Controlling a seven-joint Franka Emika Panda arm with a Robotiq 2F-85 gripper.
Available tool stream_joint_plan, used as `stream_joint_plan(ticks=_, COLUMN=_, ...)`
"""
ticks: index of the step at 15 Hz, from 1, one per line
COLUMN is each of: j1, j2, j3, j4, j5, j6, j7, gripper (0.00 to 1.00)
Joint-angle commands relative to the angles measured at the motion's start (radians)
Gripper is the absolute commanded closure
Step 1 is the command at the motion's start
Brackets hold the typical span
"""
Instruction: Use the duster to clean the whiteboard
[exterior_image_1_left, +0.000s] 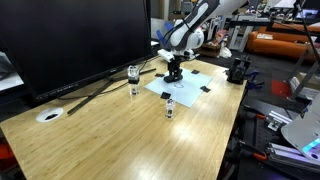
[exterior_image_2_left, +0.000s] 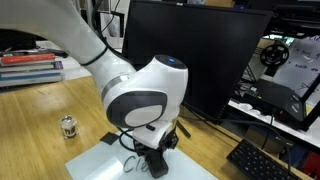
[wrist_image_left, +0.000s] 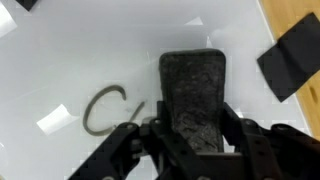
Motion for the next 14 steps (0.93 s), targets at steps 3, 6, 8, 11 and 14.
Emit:
stream_joint_plan(ticks=3, j1=0.007, j2=0.006, j3=0.038, j4=-0.082, j5=0.037, j6=0.02, j7=-0.032, gripper=0.72)
stream_joint_plan(ticks=6, j1=0.014, j2=-0.004, j3=0.028, j4=-0.105, j5=0.034, j6=0.039, j7=-0.015, gripper=0.72)
stream_joint_plan(ticks=8, j1=0.007, j2=-0.012, j3=0.034, j4=-0.121, j5=0.047, j6=0.048, j7=-0.02, gripper=0.72)
stream_joint_plan(ticks=11, j1=0.0, j2=-0.028, j3=0.045, j4=-0.158, j5=0.073, j6=0.064, j7=-0.031, gripper=0.72)
stream_joint_plan(ticks=14, j1=-0.008, j2=-0.044, j3=0.052, j4=-0.196, j5=0.105, j6=0.077, j7=-0.037, gripper=0.72)
